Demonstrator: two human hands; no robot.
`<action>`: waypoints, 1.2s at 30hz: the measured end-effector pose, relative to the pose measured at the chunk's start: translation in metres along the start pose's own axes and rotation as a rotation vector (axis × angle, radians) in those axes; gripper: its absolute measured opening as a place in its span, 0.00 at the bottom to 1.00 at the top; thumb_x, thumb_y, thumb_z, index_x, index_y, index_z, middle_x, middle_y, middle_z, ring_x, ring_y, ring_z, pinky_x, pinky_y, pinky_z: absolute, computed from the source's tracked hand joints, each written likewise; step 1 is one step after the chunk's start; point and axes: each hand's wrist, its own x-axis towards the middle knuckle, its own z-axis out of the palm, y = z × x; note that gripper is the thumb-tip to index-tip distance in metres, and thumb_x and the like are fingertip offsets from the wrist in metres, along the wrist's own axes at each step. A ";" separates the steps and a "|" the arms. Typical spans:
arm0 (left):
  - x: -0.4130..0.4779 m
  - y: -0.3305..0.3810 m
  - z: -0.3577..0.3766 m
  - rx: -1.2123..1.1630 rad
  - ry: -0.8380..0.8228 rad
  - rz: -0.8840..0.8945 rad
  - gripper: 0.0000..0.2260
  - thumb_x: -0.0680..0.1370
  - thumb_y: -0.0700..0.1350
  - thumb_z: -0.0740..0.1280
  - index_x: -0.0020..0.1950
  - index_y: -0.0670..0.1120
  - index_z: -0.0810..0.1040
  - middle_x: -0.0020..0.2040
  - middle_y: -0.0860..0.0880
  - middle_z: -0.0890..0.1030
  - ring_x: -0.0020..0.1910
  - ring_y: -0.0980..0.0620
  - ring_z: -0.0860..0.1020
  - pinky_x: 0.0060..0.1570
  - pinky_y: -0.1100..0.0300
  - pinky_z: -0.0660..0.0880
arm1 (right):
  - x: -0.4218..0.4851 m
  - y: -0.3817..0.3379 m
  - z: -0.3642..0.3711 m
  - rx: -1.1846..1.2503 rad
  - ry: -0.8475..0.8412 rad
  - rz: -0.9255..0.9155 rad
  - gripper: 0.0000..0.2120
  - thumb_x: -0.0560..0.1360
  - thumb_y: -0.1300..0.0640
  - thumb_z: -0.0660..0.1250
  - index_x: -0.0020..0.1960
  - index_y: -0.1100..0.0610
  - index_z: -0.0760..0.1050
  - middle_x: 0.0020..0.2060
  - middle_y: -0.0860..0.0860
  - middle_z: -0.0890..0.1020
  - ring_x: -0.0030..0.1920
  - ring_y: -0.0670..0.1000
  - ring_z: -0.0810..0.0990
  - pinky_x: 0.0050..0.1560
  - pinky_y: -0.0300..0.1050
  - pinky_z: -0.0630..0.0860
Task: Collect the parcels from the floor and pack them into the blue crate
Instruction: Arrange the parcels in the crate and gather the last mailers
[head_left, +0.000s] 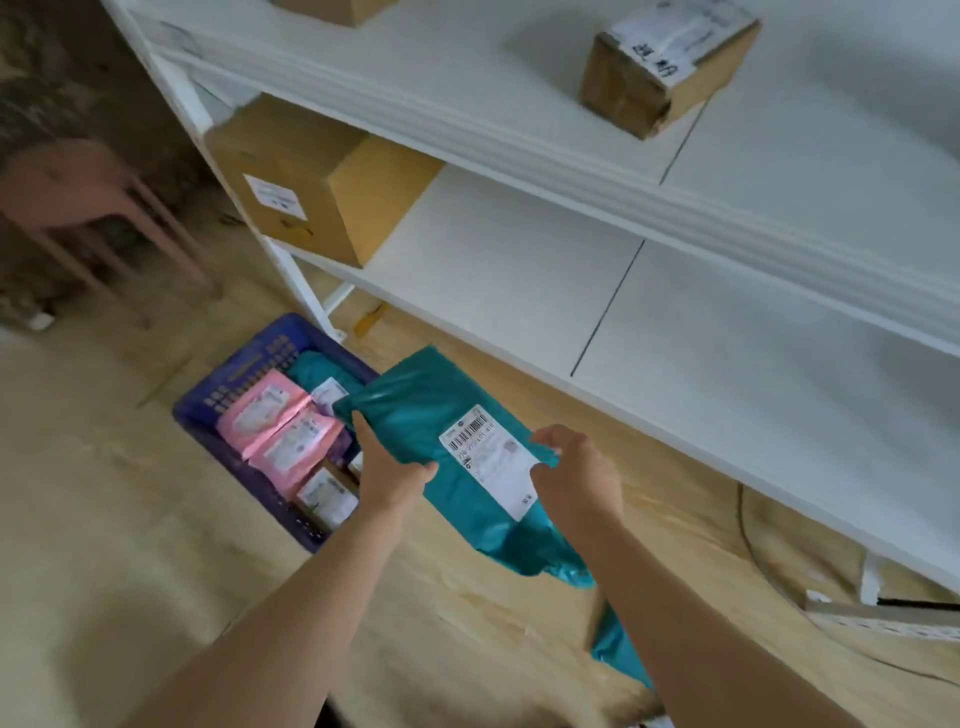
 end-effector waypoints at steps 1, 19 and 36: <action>0.004 0.002 -0.015 -0.030 -0.006 0.023 0.46 0.70 0.26 0.67 0.78 0.47 0.43 0.73 0.46 0.62 0.68 0.48 0.67 0.62 0.56 0.69 | 0.001 -0.014 0.009 -0.065 -0.017 -0.007 0.25 0.71 0.64 0.61 0.65 0.47 0.71 0.62 0.48 0.76 0.53 0.54 0.79 0.45 0.42 0.74; 0.142 0.034 -0.249 -0.070 0.133 -0.031 0.48 0.71 0.30 0.70 0.78 0.52 0.41 0.75 0.45 0.60 0.71 0.45 0.65 0.68 0.44 0.67 | 0.003 -0.194 0.180 -0.410 -0.186 -0.031 0.41 0.73 0.58 0.67 0.76 0.46 0.44 0.74 0.54 0.56 0.57 0.58 0.78 0.39 0.45 0.73; 0.348 0.028 -0.238 0.165 0.174 -0.250 0.43 0.75 0.31 0.64 0.77 0.47 0.36 0.63 0.39 0.73 0.53 0.43 0.74 0.60 0.44 0.73 | 0.165 -0.262 0.289 -0.362 -0.470 -0.062 0.29 0.77 0.46 0.61 0.75 0.48 0.56 0.64 0.53 0.73 0.56 0.56 0.79 0.50 0.49 0.76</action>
